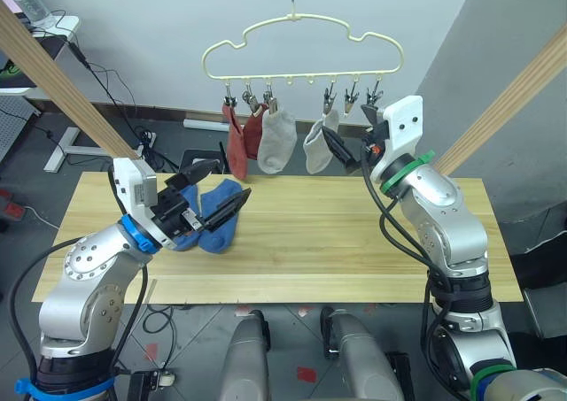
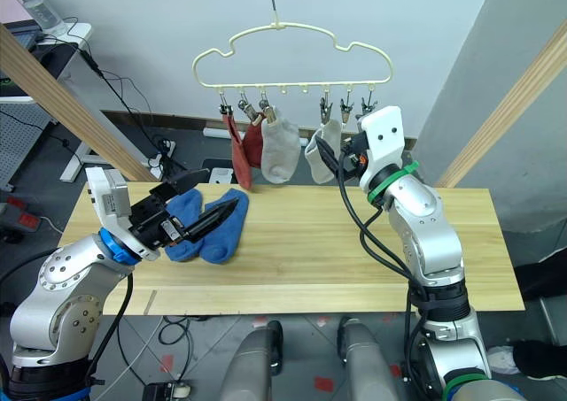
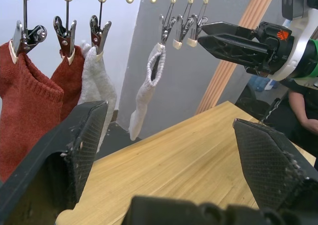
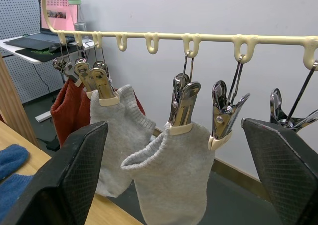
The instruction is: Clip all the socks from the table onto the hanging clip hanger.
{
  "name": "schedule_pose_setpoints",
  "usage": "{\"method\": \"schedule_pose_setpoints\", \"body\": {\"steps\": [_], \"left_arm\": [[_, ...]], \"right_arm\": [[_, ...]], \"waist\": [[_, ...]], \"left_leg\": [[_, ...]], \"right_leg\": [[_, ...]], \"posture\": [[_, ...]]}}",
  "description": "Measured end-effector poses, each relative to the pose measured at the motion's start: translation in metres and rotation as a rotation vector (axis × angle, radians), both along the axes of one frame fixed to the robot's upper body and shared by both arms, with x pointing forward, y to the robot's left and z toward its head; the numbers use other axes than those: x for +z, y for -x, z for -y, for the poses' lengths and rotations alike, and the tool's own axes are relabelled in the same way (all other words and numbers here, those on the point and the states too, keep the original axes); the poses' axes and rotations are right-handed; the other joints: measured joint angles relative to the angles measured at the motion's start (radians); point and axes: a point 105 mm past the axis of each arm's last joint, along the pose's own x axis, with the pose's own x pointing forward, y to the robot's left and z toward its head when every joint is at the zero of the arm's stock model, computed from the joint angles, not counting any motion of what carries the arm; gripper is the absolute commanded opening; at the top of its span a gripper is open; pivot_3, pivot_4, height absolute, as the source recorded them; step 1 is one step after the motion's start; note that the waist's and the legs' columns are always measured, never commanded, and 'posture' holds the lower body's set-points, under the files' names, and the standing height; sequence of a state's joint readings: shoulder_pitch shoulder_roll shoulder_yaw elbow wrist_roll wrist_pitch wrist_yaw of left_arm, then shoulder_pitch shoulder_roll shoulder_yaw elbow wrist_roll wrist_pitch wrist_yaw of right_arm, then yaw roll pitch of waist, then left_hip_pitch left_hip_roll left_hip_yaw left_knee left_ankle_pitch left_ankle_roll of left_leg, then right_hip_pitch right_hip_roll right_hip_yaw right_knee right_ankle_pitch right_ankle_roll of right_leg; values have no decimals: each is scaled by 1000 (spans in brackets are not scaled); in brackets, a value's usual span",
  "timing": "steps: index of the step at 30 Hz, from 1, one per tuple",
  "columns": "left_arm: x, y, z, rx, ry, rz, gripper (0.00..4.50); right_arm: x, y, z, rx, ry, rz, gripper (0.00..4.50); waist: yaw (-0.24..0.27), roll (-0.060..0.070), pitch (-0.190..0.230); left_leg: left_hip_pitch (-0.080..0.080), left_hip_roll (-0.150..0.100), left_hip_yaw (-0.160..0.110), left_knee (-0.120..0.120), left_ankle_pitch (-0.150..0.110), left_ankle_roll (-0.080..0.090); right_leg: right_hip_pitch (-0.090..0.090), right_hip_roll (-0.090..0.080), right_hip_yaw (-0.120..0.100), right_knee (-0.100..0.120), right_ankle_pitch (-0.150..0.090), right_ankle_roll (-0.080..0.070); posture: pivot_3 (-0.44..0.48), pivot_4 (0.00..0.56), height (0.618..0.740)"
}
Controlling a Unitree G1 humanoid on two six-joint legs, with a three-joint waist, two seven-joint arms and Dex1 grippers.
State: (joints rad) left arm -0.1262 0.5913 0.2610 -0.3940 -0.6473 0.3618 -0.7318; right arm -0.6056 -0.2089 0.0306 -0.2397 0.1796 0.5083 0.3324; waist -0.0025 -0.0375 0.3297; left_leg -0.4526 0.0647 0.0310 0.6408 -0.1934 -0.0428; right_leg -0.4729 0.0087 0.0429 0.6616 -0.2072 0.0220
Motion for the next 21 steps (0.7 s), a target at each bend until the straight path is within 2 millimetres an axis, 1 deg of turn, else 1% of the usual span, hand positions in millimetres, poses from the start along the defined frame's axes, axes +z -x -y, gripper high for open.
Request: {"method": "schedule_pose_setpoints", "body": {"steps": [9, 11, 14, 18, 21], "left_arm": [[-1, 0, 1, 1, -5, 4, 4500], [-3, 1, 2, -2, -9, 4, 4500], [-10, 2, 0, 7, -24, -12, 4500], [-18, 2, -3, 17, -41, -27, 4500], [-19, 3, -3, 16, -47, -25, 4500]], "right_arm": [[-2, 0, 1, -3, 2, -5, 4487], [-9, 0, 4, -9, 6, -22, 4487], [-25, 2, 9, -18, 15, -59, 4487], [-35, 3, 14, -26, 31, -82, 4487], [-38, 4, 15, -26, 35, -86, 4487]], "waist": [[0, 0, 0], [0, 0, 0], [0, 0, 0], [0, 0, 0], [0, 0, 0]], "left_leg": [[0, 0, 0, 0, 0, 0], [0, 0, 0, 0, 0, 0], [0, 0, 0, 0, 0, 0], [0, 0, 0, 0, 0, 0], [0, 0, 0, 0, 0, 0]], "right_leg": [[0, 0, 0, 0, 0, 0], [0, 0, 0, 0, 0, 0], [0, 0, 0, 0, 0, 0], [0, 0, 0, 0, 0, 0], [0, 0, 0, 0, 0, 0]], "posture": [[77, 336, 740], [75, 336, 740], [75, 336, 740], [74, 335, 740], [74, 334, 740]]}}
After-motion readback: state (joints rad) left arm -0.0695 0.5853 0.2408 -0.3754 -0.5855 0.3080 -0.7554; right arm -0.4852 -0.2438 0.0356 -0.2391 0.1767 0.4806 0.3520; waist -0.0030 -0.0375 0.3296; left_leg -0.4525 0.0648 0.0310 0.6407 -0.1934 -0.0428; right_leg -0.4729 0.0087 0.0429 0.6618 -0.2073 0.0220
